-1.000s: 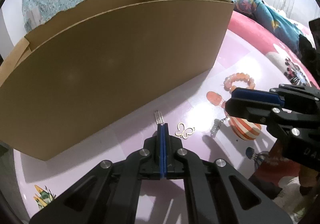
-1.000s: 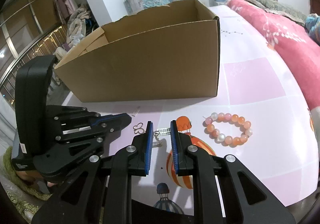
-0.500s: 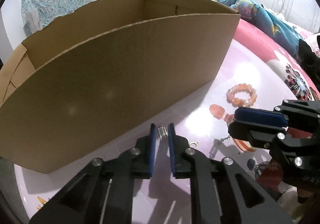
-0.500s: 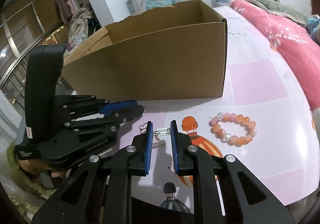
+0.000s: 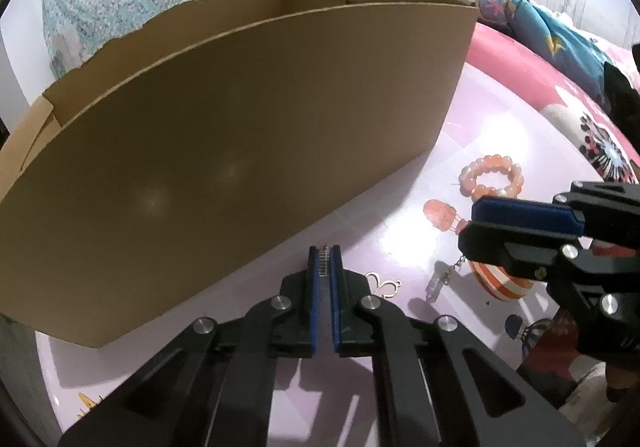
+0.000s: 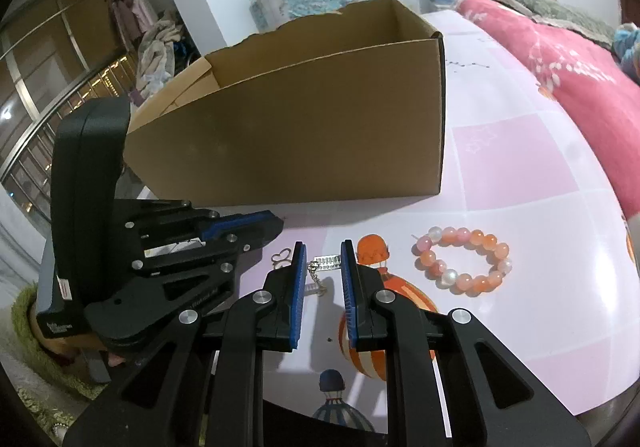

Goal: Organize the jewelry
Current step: 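Carry both gold pieces into the box and open both tools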

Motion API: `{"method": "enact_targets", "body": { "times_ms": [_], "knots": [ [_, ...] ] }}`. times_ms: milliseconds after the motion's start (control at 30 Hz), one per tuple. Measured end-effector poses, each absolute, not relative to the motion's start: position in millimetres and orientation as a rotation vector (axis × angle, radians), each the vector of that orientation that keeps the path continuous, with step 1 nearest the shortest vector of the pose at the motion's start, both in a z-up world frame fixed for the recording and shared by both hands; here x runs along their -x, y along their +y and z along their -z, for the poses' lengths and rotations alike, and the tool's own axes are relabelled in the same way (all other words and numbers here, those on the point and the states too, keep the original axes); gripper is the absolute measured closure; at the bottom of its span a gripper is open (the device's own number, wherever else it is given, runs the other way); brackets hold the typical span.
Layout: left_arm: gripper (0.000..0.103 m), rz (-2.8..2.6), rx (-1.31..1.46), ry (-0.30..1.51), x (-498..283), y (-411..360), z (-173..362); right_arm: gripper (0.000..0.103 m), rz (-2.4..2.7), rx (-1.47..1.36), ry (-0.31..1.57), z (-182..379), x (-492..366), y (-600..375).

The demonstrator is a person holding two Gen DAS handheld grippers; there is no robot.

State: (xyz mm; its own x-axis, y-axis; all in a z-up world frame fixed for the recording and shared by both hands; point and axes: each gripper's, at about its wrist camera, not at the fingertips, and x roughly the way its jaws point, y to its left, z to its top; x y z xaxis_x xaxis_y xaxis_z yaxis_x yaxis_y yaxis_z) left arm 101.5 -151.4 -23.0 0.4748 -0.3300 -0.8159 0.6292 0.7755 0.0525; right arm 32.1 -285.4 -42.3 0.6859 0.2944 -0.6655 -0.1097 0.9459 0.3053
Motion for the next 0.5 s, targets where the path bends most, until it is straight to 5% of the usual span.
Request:
{"method": "enact_targets", "body": {
  "times_ms": [500],
  "knots": [
    [0.099, 0.672, -0.323, 0.803, -82.2, -132.5, -12.9, 0.088, -0.218, -0.224, 0.72, 20.6, -23.3, -281.7]
  ]
}}
